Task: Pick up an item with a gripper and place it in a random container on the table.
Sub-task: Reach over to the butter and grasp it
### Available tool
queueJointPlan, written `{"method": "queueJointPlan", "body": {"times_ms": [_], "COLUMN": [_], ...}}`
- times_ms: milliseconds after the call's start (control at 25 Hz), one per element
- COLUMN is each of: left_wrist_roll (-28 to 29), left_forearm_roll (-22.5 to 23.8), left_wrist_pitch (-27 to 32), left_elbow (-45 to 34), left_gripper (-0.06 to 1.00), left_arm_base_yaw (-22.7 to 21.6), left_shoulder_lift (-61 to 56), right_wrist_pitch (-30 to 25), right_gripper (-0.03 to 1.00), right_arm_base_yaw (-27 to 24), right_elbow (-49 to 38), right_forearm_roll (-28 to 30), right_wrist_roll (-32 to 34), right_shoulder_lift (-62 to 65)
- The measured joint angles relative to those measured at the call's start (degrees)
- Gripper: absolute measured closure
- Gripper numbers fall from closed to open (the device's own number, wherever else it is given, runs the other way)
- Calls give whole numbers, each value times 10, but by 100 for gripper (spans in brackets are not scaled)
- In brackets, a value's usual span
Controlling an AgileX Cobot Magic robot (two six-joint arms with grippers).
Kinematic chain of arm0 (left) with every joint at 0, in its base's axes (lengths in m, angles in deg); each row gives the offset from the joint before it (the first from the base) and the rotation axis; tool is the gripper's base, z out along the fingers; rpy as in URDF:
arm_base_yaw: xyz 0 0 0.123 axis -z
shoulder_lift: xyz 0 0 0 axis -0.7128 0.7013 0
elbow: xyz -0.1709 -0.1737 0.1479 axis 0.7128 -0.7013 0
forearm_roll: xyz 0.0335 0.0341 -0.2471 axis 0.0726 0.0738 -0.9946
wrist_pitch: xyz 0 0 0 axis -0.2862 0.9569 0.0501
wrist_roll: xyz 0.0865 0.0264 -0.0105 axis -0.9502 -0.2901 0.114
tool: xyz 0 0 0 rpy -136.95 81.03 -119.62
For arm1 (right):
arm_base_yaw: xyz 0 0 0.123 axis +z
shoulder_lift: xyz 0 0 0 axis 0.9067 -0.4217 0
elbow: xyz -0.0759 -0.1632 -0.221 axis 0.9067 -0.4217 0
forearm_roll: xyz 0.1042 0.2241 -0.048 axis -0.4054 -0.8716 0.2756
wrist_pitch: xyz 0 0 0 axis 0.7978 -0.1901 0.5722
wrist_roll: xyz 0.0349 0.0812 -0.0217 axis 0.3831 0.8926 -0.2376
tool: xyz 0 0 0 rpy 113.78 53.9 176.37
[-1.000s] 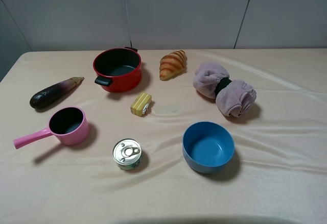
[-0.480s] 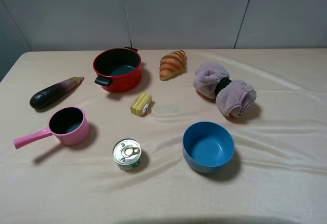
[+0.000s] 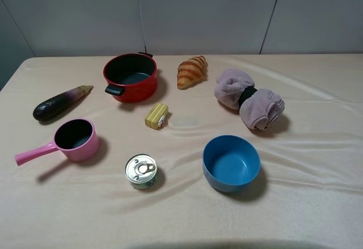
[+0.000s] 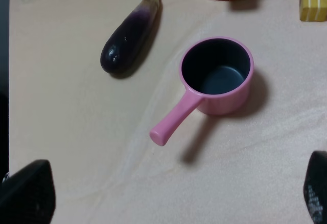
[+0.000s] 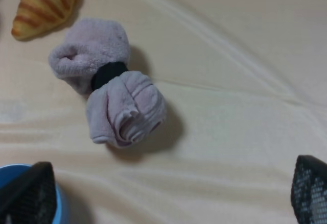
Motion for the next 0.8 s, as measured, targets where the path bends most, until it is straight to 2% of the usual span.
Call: {"method": "queueJointPlan", "body": {"times_ms": [240,800], "left_wrist_roll": [0,0], "left_forearm_roll": [0,0], "left_wrist_pitch": [0,0], "left_elbow": [0,0], "left_gripper": [-4,-4], "left_arm_base_yaw": [0,0], "left_shoulder_lift": [0,0], "right_wrist_pitch": [1,32], "right_gripper": [27,27], "right_arm_base_yaw": [6,136], "right_elbow": [41,135], "right_forearm_roll": [-11,-7], "right_wrist_roll": [0,0], "right_shoulder_lift": [-75,-269]}}
